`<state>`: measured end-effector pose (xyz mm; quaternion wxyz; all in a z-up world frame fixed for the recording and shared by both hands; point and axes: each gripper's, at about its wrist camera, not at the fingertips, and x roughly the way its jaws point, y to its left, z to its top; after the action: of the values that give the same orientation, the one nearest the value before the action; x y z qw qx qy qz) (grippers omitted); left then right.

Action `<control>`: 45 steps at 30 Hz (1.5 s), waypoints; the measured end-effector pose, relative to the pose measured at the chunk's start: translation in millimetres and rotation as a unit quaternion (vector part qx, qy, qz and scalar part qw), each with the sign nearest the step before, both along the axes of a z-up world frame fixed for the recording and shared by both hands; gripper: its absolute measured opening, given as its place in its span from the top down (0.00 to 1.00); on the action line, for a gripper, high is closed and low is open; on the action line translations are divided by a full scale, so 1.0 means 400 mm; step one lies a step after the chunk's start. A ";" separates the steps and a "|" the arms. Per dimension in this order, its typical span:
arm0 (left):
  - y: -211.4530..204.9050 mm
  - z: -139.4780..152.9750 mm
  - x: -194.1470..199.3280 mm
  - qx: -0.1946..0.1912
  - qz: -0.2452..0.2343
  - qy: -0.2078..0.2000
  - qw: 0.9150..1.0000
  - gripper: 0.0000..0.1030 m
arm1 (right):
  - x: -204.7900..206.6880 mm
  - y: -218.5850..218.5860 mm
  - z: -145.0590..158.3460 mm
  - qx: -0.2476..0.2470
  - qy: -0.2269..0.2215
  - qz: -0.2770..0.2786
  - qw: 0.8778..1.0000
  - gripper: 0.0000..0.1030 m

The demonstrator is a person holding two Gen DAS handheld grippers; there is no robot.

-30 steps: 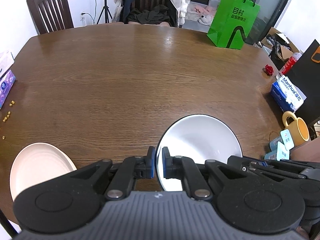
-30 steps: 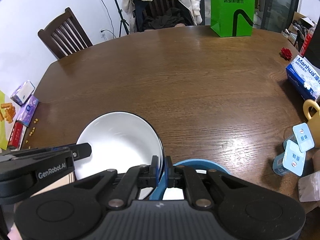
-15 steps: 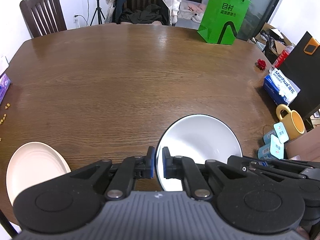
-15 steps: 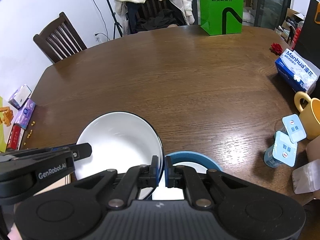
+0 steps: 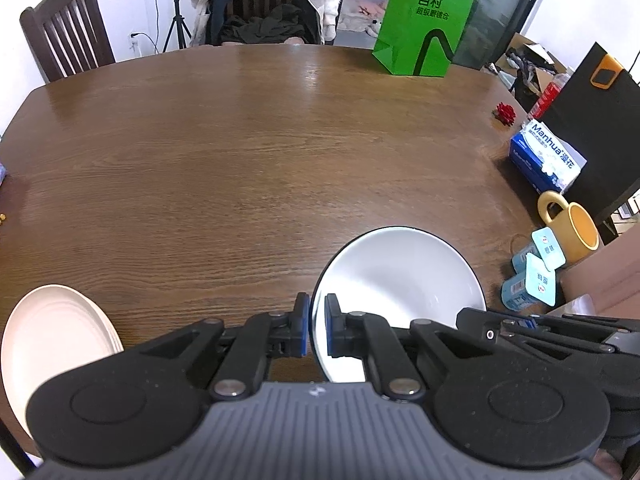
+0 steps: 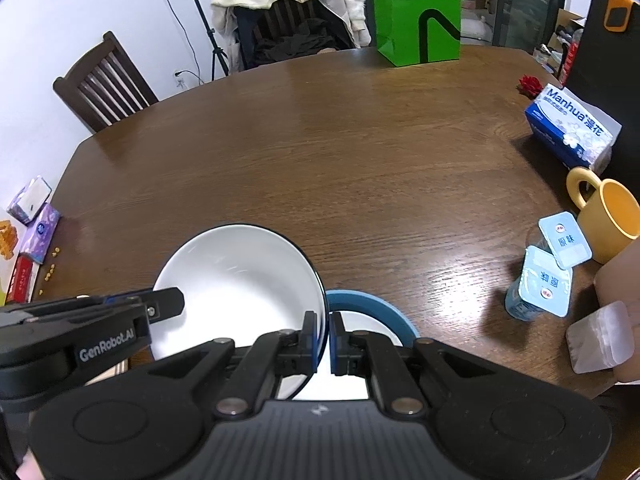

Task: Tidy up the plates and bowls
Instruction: 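Move the held white bowl over the blue bowl with both grippers, then lower the white bowl into the nested bowls with both grippers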

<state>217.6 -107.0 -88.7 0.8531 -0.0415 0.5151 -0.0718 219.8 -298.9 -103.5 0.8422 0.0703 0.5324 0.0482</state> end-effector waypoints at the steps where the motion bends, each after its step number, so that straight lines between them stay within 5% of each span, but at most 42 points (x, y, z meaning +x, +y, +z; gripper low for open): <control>1: -0.002 0.000 0.000 0.000 -0.001 0.000 1.000 0.92 | -0.001 -0.004 -0.001 0.000 0.000 -0.001 1.000 0.95; 45: -0.129 -0.092 0.002 0.001 -0.057 0.035 0.998 0.92 | -0.032 -0.132 -0.096 -0.008 0.038 -0.052 0.998 0.94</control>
<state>218.5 -158.5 -125.5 0.8290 -0.0142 0.5464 -0.1182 207.0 -351.6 -142.0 0.8233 0.0933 0.5598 -0.0024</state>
